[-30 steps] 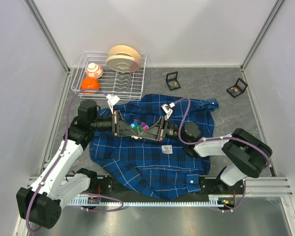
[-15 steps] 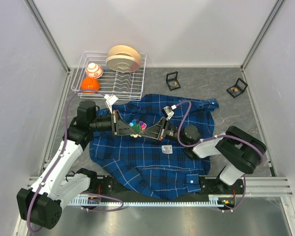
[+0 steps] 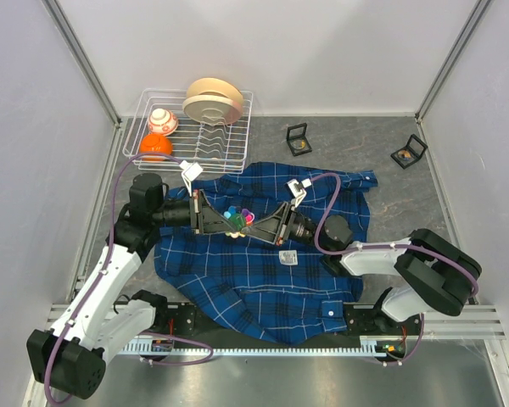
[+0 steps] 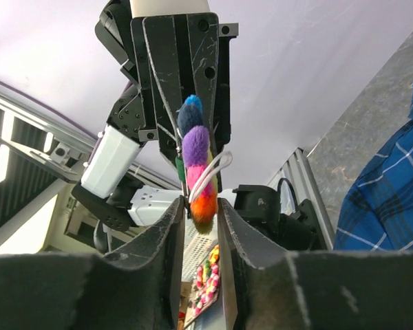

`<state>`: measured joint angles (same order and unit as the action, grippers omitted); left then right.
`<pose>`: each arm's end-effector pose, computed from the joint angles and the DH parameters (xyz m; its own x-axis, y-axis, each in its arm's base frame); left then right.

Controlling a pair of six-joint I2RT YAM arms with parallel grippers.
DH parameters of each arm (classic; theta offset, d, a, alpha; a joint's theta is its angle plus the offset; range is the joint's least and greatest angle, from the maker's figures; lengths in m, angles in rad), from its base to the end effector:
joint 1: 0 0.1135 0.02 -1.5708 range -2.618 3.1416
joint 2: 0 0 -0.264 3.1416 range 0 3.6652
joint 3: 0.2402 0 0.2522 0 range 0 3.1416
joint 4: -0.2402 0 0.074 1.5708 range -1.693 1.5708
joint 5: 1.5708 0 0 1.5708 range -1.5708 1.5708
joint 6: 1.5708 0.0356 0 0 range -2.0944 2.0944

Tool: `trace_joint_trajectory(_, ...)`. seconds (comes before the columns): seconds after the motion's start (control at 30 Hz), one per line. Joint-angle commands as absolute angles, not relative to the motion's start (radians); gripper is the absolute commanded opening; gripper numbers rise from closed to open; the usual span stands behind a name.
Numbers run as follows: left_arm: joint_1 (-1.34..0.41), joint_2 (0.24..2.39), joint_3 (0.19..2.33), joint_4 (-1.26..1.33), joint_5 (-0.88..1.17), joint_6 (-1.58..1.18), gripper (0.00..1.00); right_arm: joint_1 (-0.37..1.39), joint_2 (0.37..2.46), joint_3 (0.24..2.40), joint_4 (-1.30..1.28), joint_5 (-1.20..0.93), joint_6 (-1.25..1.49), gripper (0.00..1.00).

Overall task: Remove the brooch from the garment
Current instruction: Pass from the left arm to the right

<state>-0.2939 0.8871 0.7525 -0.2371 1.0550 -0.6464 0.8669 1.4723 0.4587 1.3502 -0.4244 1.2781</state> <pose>0.1723 -0.0845 0.3115 -0.8308 -0.0589 -0.5534 0.5239 0.2528 -0.8134 0.1668 0.2191 0.2352 -0.8443 0.3537 -0.4026 -0.4777 -0.1564 0.8645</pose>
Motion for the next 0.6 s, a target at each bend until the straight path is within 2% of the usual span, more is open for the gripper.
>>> trace_joint_trajectory(0.0, -0.301, 0.874, 0.761, -0.224, 1.132, -0.689, 0.02, 0.865, 1.447, 0.503, 1.378, -0.4, 1.186, 0.37)
trace_joint_trajectory(0.1, -0.301, 0.87, 0.758, -0.225, 1.127, -0.687, 0.02, 0.865, 1.44, 0.508, 1.371, -0.42, 1.175, 0.42)
trace_joint_trajectory(0.47, -0.302, 0.881, 0.752, -0.213, 1.152, -0.69, 0.02, 0.87, 1.494, 0.552, 1.433, -0.517, 1.219, 0.45)
trace_joint_trajectory(0.57, -0.302, 0.88, 0.739, -0.212, 1.141, -0.684, 0.02, 0.868, 1.512, 0.549, 1.503, -0.546, 1.236, 0.52)
